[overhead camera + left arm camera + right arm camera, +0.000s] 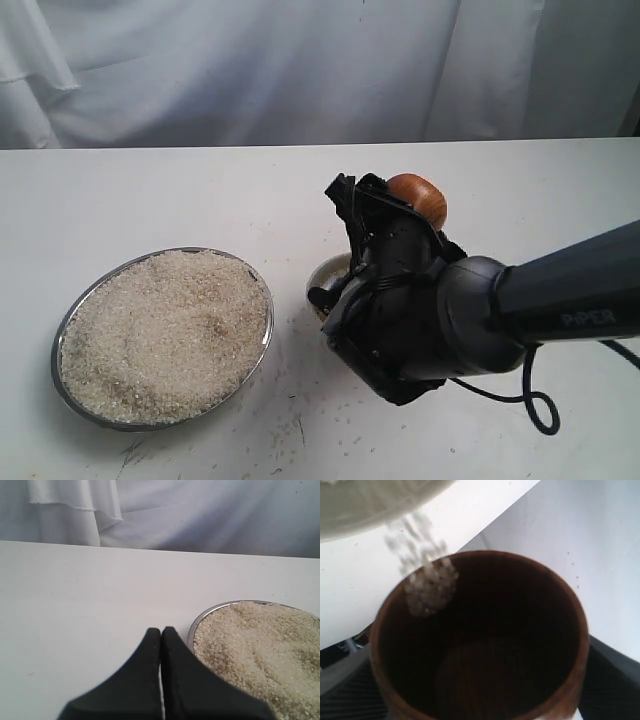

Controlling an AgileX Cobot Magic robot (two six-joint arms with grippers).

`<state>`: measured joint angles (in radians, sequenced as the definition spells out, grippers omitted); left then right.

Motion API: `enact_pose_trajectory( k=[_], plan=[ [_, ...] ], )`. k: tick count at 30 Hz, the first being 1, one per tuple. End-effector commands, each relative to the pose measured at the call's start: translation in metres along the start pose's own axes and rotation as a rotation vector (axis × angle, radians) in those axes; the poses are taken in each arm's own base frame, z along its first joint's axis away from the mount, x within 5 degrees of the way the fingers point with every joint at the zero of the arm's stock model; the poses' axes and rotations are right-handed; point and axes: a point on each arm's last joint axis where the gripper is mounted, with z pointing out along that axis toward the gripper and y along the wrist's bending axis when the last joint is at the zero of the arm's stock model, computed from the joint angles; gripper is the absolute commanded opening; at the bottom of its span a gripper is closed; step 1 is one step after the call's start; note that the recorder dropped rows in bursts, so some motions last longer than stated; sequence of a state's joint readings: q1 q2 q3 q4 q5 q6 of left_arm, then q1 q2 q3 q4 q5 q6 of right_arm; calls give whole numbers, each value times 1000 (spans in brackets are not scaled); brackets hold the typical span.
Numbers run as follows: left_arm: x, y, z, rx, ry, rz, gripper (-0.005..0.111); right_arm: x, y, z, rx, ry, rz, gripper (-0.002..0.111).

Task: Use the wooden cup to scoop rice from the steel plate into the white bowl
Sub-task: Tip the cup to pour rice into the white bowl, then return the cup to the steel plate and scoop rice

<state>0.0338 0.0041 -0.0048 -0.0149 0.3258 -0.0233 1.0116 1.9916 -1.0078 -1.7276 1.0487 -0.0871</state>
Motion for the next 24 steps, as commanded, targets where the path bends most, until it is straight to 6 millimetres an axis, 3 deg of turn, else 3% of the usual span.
enact_pose_trajectory(
  k=[1, 9, 14, 17, 24],
  plan=[
    [1, 0, 0, -1, -6, -2, 0, -1, -3, -8, 30, 43, -25, 0],
    [1, 0, 0, -1, -6, -2, 0, 1, -4, -10, 33, 75, 34, 0],
    [1, 0, 0, -1, -6, -2, 0, 2, -14, -12, 52, -2, 327, 0],
    [1, 0, 0, -1, -6, -2, 0, 9, -20, -13, -22, -66, 480, 0],
    [1, 0, 0, -1, -6, -2, 0, 24, -43, -15, -103, -253, 719, 0]
  ],
)
